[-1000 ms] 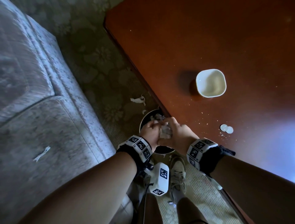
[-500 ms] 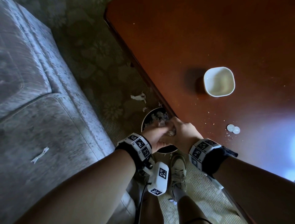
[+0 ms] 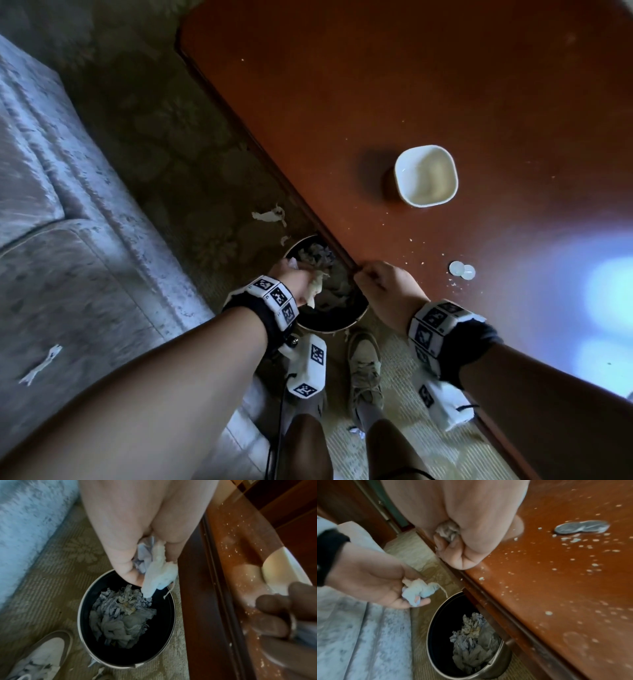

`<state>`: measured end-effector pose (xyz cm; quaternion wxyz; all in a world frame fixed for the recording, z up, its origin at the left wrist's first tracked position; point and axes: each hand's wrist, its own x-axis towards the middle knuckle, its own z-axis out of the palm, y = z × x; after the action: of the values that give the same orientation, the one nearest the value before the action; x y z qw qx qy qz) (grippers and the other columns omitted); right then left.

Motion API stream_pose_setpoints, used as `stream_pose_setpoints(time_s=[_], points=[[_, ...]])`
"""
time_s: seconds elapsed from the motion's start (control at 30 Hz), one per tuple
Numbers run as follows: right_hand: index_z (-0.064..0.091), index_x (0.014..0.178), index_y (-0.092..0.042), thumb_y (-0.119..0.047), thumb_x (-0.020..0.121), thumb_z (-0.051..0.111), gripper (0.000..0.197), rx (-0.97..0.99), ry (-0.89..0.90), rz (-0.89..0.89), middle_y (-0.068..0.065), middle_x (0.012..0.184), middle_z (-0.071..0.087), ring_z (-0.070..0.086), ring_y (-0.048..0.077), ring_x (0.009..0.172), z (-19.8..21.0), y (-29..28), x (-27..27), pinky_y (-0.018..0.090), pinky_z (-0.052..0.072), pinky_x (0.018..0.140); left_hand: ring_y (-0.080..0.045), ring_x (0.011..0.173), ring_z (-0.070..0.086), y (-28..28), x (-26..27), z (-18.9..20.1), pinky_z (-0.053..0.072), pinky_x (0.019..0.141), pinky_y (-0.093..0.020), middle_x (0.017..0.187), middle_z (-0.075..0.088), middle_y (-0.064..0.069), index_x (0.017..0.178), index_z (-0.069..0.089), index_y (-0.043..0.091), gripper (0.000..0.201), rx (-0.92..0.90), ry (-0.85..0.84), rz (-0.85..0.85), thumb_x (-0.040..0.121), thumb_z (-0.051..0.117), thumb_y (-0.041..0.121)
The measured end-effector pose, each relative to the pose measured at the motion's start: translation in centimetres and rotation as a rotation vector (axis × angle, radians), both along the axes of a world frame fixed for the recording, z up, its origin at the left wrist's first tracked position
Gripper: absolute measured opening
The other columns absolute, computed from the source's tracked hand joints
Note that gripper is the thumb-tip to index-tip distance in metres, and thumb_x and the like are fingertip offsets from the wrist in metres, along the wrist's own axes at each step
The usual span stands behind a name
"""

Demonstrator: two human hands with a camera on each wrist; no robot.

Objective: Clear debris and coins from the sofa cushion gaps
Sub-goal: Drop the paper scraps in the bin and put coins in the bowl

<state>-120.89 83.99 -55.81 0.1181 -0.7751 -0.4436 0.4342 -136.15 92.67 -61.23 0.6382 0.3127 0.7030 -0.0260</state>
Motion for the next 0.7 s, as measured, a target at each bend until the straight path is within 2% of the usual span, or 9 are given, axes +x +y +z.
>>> stream_pose_setpoints(time_s=[0.1,0.13,0.2,0.23,0.3,0.37,0.47,0.53,0.7], points=[[0.062,0.076,-0.022,-0.013,0.087,0.050,0.018,-0.017,0.051,-0.137,-0.008,0.067,0.062,0.055,0.009,0.063,0.2,-0.8,1.7,0.020,0.039,0.059,-0.027,0.076,0.059,0.2,1.1,0.8,0.052,0.079,-0.041,0.084,0.056,-0.009,0.081,0.052,0.014,0.014,-0.023,0.021,0.095,0.086,0.059,0.003],[0.062,0.076,-0.024,-0.007,0.084,0.050,0.022,-0.013,0.074,-0.193,-0.011,0.066,0.061,0.054,0.004,0.062,0.2,-1.3,2.2,0.017,0.039,0.059,-0.029,0.080,0.059,0.1,1.4,0.8,0.051,0.082,-0.040,0.090,0.057,-0.010,0.090,0.055,0.012,0.009,0.006,0.054,0.089,0.085,0.059,0.005],[0.063,0.079,-0.026,-0.002,0.082,0.048,0.028,-0.012,0.091,-0.286,-0.014,0.068,0.062,0.053,0.000,0.062,0.3,-2.2,3.3,0.011,0.039,0.056,-0.034,0.103,0.060,-0.2,1.9,0.4,0.049,0.094,-0.041,0.115,0.059,-0.011,0.120,0.051,0.009,0.040,0.110,0.210,-0.017,0.083,0.061,0.018],[0.063,0.081,-0.026,-0.002,0.083,0.049,0.028,-0.013,0.085,-0.327,-0.014,0.069,0.062,0.053,0.000,0.061,0.3,-2.7,3.9,0.006,0.038,0.052,-0.035,0.110,0.059,-0.5,2.3,0.6,0.048,0.098,-0.042,0.124,0.057,-0.012,0.128,0.046,0.010,0.050,0.161,0.283,-0.067,0.083,0.061,0.025],[0.065,0.081,-0.025,-0.006,0.084,0.051,0.024,0.009,0.056,-0.429,-0.014,0.070,0.062,0.054,0.002,0.062,0.6,-3.6,5.1,0.002,0.038,0.048,-0.038,0.113,0.057,-1.0,3.0,0.9,0.046,0.100,-0.044,0.129,0.054,-0.017,0.128,0.045,0.010,0.053,0.237,0.370,-0.106,0.082,0.062,0.031],[0.068,0.079,-0.022,-0.010,0.083,0.055,0.018,0.033,-0.014,-0.535,-0.009,0.077,0.061,0.054,0.008,0.066,0.6,-4.5,6.4,0.000,0.038,0.050,-0.038,0.114,0.056,-1.6,4.0,1.6,0.046,0.098,-0.042,0.128,0.054,-0.018,0.124,0.049,0.008,0.045,0.268,0.386,-0.126,0.082,0.059,0.021],[0.070,0.081,-0.017,-0.014,0.079,0.058,0.012,0.051,-0.090,-0.664,-0.004,0.083,0.066,0.055,0.013,0.070,0.6,-5.6,7.8,0.003,0.037,0.048,-0.036,0.112,0.058,-2.7,5.5,2.1,0.046,0.091,-0.036,0.125,0.059,-0.017,0.119,0.056,0.005,0.034,0.318,0.364,-0.132,0.085,0.056,0.011],[0.071,0.087,-0.018,-0.014,0.080,0.059,0.015,0.091,-0.092,-0.706,-0.006,0.085,0.070,0.060,0.012,0.074,0.4,-5.9,8.5,0.004,0.038,0.053,-0.035,0.109,0.060,-3.4,6.4,2.4,0.046,0.088,-0.036,0.121,0.062,-0.016,0.116,0.057,0.005,0.030,0.342,0.343,-0.142,0.087,0.056,0.013],[0.070,0.082,-0.021,-0.015,0.080,0.064,0.009,0.151,-0.090,-0.787,-0.014,0.074,0.067,0.060,0.006,0.068,0.5,-6.1,9.9,0.022,0.049,0.064,-0.035,0.100,0.062,-4.4,7.4,2.2,0.046,0.077,-0.034,0.114,0.065,-0.013,0.110,0.060,0.008,0.028,0.393,0.338,-0.158,0.085,0.052,0.016]])
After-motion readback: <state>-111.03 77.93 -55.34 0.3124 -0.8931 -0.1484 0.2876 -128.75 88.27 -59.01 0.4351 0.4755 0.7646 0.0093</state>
